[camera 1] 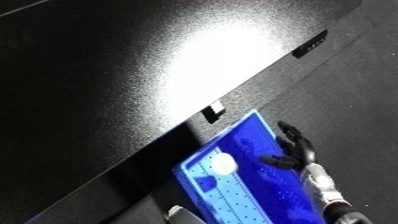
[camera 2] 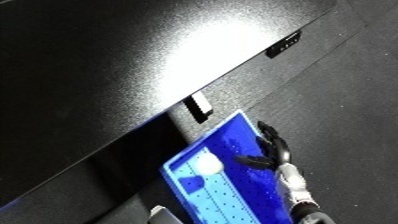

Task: Pick up the object and place it into the box

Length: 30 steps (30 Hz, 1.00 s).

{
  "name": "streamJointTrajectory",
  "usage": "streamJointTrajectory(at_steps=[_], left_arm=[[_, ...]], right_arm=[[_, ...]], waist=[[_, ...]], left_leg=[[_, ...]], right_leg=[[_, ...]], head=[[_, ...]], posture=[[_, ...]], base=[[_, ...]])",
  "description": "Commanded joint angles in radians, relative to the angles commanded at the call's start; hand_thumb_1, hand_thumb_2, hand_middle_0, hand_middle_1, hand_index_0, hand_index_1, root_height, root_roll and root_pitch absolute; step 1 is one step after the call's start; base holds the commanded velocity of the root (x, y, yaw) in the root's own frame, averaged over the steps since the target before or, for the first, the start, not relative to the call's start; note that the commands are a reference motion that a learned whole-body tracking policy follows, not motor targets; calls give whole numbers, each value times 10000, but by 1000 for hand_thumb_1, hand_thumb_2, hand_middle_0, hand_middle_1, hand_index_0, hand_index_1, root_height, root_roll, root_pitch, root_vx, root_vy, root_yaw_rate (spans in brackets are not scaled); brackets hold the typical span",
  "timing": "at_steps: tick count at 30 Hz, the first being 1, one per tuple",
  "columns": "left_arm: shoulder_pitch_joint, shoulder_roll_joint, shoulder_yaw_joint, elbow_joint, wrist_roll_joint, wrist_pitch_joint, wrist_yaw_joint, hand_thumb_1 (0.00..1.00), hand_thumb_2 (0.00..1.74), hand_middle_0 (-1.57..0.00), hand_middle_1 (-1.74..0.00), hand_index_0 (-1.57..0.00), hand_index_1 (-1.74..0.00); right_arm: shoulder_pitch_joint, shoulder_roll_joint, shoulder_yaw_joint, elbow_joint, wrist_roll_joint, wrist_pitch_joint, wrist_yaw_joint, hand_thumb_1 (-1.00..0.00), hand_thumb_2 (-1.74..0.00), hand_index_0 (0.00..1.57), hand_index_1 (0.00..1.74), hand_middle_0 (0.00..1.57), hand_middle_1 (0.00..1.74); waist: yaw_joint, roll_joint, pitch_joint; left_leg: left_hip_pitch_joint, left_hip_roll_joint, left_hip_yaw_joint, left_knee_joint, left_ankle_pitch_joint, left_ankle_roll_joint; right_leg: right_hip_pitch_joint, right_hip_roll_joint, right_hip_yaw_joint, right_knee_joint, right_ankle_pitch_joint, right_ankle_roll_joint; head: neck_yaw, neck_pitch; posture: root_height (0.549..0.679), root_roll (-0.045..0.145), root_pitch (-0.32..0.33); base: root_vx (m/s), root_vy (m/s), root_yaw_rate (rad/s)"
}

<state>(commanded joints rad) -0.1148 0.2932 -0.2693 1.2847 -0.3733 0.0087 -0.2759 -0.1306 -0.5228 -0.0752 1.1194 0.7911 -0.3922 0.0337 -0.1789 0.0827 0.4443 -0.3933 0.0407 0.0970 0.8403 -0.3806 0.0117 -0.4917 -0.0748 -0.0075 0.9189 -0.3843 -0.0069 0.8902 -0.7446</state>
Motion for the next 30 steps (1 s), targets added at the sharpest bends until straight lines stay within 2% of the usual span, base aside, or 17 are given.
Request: streamJointTrajectory(at_steps=[7, 14, 18, 23, 28, 30], left_arm=[[25, 30, -48, 88, 52, -18, -2, 0, 0, 0, 0, 0, 0], [-2, 113, -161, -17, 297, -139, 11, 0, 0, 0, 0, 0, 0], [-135, 168, -280, -149, 290, 99, -306, 0, 0, 0, 0, 0, 0], [-302, 288, -355, -190, 358, 364, -180, 0, 0, 0, 0, 0, 0], [-415, 436, -273, -156, 446, 428, -49, 0, 0, 0, 0, 0, 0], [-471, 494, -244, -159, 455, 475, 48, 0, 0, 0, 0, 0, 0]], right_arm=[[-38, 123, 239, 157, -181, 199, 506, 0, 0, 0, 0, 0, 0], [-204, 357, 1014, -159, -973, 590, 1203, 0, 0, 0, 0, 0, 0], [-373, 566, 1588, -506, -1314, 1149, 1609, 0, 0, 0, 0, 0, 0], [-747, 859, 2307, -696, -1421, 1772, 2086, 0, 0, 0, 0, 0, 0], [-1113, 1017, 2659, -791, -1681, 2218, 2183, 0, 0, 0, 0, 0, 0], [-1243, 1069, 2772, -789, -1868, 2417, 2145, 0, 0, 0, 0, 0, 0]], waist=[[138, -51, -68], [427, -193, -152], [666, -311, -204], [969, -435, -270], [1217, -517, -340], [1313, -545, -360]], left_leg=[[-106, -4, -49, 125, -23, -8], [-219, -8, -185, 275, -122, 0], [-327, -38, -335, 240, -154, 21], [-527, -45, -512, 244, -97, 26], [-726, -30, -639, 456, -29, 3], [-779, -34, -688, 501, 18, -7]], right_leg=[[-23, -38, -90, 121, -44, -22], [6, -165, -238, 233, -126, -44], [-10, -263, -355, 203, -107, -3], [-49, -409, -546, 236, -119, 53], [-49, -586, -731, 391, -161, 108], [-34, -648, -802, 436, -171, 132]], head=[[-471, -178], [-2258, -135], [-3355, 184], [-4844, 444], [-6322, 338], [-7056, 42]], posture=[[619, 73, -19], [618, 76, -26], [618, 75, -24], [617, 71, -22], [616, 69, -27], [615, 68, -30]], base=[[12, -28, 44], [2, -62, 113], [-15, -99, 144], [-13, -90, 111], [11, -59, 115], [15, -44, 163]])
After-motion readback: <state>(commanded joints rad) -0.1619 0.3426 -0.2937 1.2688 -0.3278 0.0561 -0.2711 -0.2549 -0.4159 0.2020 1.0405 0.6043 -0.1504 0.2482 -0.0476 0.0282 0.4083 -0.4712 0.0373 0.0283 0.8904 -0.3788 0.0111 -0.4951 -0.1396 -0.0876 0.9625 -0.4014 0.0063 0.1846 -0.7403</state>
